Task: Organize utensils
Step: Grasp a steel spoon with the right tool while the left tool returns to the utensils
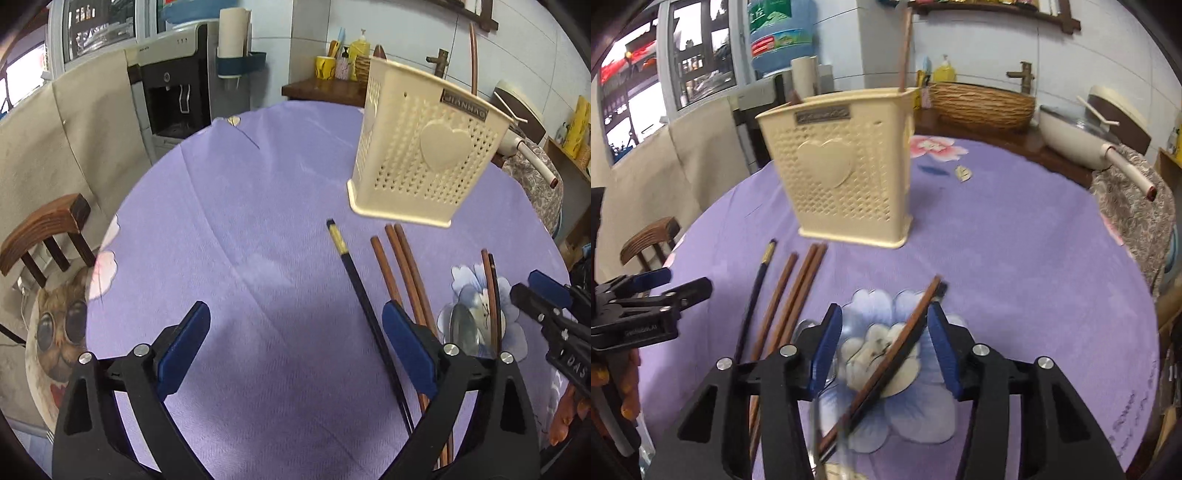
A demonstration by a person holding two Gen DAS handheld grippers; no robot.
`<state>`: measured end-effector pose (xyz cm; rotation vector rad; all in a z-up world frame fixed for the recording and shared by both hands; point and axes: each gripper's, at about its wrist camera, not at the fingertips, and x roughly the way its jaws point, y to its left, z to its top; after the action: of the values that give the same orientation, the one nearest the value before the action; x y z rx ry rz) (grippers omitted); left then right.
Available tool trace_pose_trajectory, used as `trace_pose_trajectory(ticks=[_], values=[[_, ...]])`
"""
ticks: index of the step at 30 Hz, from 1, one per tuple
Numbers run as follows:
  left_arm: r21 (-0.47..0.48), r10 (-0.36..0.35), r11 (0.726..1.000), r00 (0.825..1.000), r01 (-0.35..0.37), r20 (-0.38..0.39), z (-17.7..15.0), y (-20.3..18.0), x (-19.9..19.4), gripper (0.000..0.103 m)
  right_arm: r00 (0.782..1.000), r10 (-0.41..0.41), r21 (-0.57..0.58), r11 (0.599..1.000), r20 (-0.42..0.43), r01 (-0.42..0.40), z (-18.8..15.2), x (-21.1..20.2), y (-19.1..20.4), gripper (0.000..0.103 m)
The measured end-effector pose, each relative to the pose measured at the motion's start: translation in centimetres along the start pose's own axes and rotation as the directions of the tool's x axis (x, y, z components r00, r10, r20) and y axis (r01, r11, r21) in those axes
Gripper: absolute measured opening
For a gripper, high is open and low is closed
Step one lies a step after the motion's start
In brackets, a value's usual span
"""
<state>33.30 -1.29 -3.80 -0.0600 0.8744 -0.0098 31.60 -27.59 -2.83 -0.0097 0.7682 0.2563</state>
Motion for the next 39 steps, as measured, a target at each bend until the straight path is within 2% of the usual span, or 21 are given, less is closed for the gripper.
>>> trace_pose_trajectory(ticks=[4,11,21,27,37,39], values=[[-0.010,0.010,1.000,1.000,-0.010,-0.010,-0.7,0.3,0.4,0.092,0.996,0.090,-0.073,0.993,-0.027,-0.092,-1.0,0.4,2.4,0.048],[-0.011,0.017,1.000,1.000,-0.017,-0.012,-1.2,0.9,0.2,0.092,0.987,0.115,-0.098,0.987,-0.111,-0.126,-1.5,2.8,3.9,0.052],[-0.026,0.018,1.000,1.000,-0.018,-0.019,-1.0,1.4,0.4,0.092,0.991,0.047,-0.193,0.979,-0.126,-0.071,-1.6,3.6,5.6,0.050],[-0.034,0.006,0.999,1.000,-0.007,-0.026,-0.5,1.4,0.7,0.092,0.987,0.078,-0.184,0.978,-0.138,-0.103,-1.6,3.5,5.6,0.036],[-0.003,0.005,1.000,1.000,-0.005,-0.022,0.3,0.6,0.9,0.092,0.986,0.092,-0.136,0.985,-0.137,-0.110,-1.4,3.4,5.0,0.036],[0.010,0.006,1.000,1.000,-0.006,-0.024,0.6,0.2,1.2,0.087,0.987,0.107,-0.105,0.987,-0.121,-0.120,-1.3,3.0,4.6,0.036]])
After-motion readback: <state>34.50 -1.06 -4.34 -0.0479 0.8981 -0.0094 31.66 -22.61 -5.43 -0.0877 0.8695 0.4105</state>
